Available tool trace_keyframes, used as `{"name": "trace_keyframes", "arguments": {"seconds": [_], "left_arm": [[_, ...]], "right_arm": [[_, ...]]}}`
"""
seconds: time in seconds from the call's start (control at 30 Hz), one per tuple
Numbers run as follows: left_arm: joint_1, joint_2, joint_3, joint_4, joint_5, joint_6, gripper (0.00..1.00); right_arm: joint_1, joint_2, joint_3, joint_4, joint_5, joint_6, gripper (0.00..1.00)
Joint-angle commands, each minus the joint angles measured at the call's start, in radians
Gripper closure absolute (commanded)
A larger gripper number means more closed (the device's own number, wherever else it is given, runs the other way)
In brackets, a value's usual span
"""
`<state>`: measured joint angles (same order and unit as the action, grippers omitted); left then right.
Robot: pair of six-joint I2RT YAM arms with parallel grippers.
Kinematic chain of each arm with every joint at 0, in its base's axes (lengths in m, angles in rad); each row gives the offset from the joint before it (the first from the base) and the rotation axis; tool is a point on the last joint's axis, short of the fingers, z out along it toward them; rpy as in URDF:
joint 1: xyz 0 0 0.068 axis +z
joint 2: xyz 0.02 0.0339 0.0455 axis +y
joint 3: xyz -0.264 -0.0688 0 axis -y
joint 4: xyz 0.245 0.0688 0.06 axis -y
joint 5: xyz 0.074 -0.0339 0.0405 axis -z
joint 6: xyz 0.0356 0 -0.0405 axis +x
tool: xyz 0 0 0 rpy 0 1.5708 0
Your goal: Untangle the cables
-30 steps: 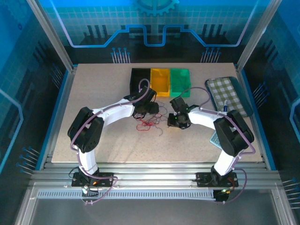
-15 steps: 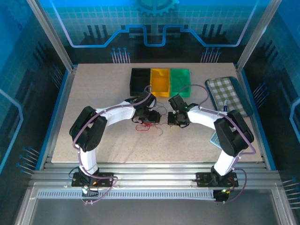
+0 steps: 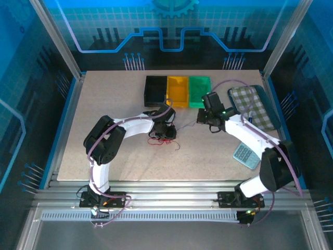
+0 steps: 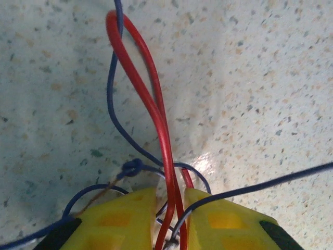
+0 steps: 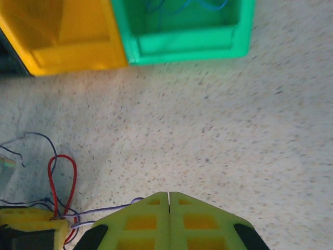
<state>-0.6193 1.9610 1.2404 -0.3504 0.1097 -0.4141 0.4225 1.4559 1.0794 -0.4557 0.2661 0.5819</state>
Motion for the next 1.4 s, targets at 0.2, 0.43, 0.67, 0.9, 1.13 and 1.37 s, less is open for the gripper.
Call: {"name": "trace_keyframes", "arguments": {"seconds": [0.2,0.43,0.67,0.9,1.13,1.37], "left_arm": [[0.018,0.010,-0.080,0.013,-0.012,-0.035,0.77],[0.032,0.016,-0.075,0.035,0.053,-0.030,0.74],[0.032,0.019,-0.042,0.027,0.080,-0.025,0.74],[0.033,0.009,-0.042,0.048,0.096,-0.041,0.68],[0.033,0.003,-0.032,0.044,0.097,-0.043,0.67],[0.032,-0.004,-0.029,0.045,0.096,-0.047,0.67]], "right_arm": [[-0.160,-0.234,0.080,-0.032,0.246,-0.029,1.00],[-0.210,-0.290,0.082,0.010,0.161,-0.051,0.97],[-0.042,-0.140,-0.048,-0.008,-0.095,-0.070,0.90],[0.123,0.022,-0.194,0.050,-0.210,-0.091,0.58],[0.164,0.189,-0.172,0.001,-0.195,-0.120,0.43],[0.209,0.284,-0.125,-0.003,-0.061,-0.128,0.54]]}}
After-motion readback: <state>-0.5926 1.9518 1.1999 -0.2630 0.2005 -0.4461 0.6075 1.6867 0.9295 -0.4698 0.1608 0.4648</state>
